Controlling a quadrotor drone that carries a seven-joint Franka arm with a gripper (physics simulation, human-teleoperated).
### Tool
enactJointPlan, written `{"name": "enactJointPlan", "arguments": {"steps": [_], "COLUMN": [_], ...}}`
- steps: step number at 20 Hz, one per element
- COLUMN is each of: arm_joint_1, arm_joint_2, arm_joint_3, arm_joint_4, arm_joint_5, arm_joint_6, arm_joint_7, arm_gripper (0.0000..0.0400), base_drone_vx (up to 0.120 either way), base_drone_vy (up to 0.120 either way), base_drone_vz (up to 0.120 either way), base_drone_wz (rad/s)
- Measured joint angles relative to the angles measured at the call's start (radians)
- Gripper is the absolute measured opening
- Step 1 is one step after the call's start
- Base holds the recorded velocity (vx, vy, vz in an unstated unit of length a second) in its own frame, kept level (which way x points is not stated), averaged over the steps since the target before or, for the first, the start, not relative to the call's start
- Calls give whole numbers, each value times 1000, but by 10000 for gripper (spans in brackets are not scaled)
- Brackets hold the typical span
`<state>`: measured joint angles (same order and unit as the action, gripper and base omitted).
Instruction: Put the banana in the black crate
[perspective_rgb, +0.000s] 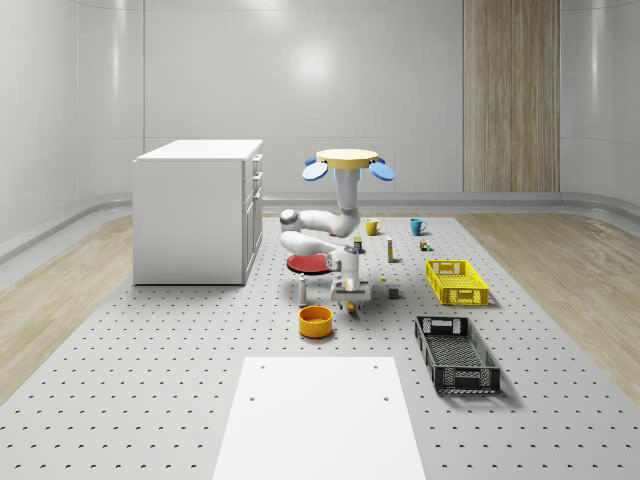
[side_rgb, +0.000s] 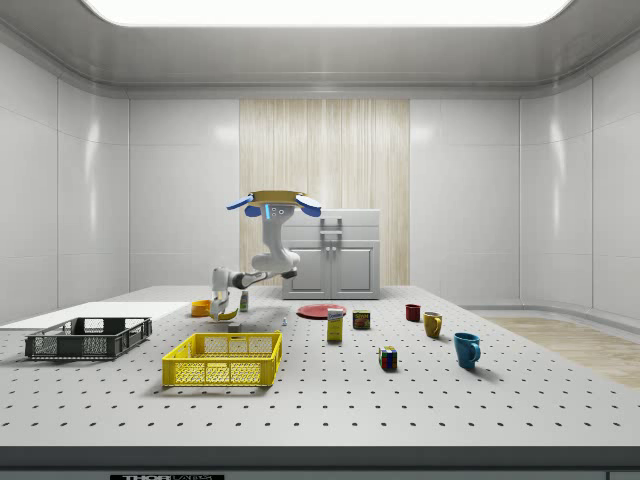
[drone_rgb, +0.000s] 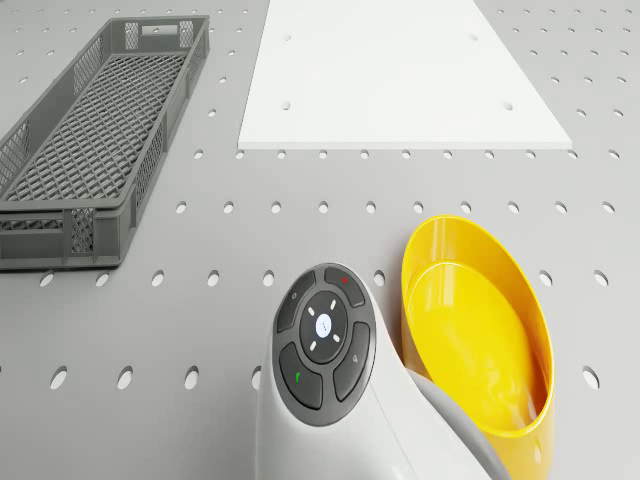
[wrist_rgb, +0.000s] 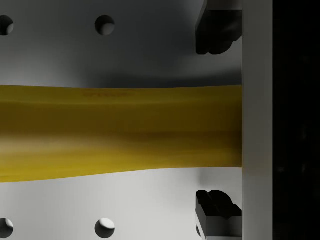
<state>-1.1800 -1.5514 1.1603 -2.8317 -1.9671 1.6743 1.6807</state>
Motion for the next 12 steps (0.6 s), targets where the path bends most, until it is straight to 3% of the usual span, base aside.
{"name": "enactJointPlan", "arguments": {"steps": [1, 4, 6, 8, 12], "arm_joint_1": [1, 2, 3, 4, 7], "arm_joint_2": [1, 5, 7, 9, 15], "arm_joint_3": [-2, -5, -7, -8, -9], "arm_joint_4": [0, 1, 1, 1, 1], "arm_joint_5": [-2, -6, -8, -10, -16], "arm_joint_6": [0, -3, -4, -6, -13], "arm_joint_7": [-1, -2, -3, -4, -19], "arm_gripper": [380, 259, 216, 192, 190], "base_drone_vx": [0, 0, 0, 0, 0], "base_drone_vy": [0, 0, 0, 0, 0], "base_drone_vz": [0, 0, 0, 0, 0], "base_drone_wz": [0, 0, 0, 0, 0]}}
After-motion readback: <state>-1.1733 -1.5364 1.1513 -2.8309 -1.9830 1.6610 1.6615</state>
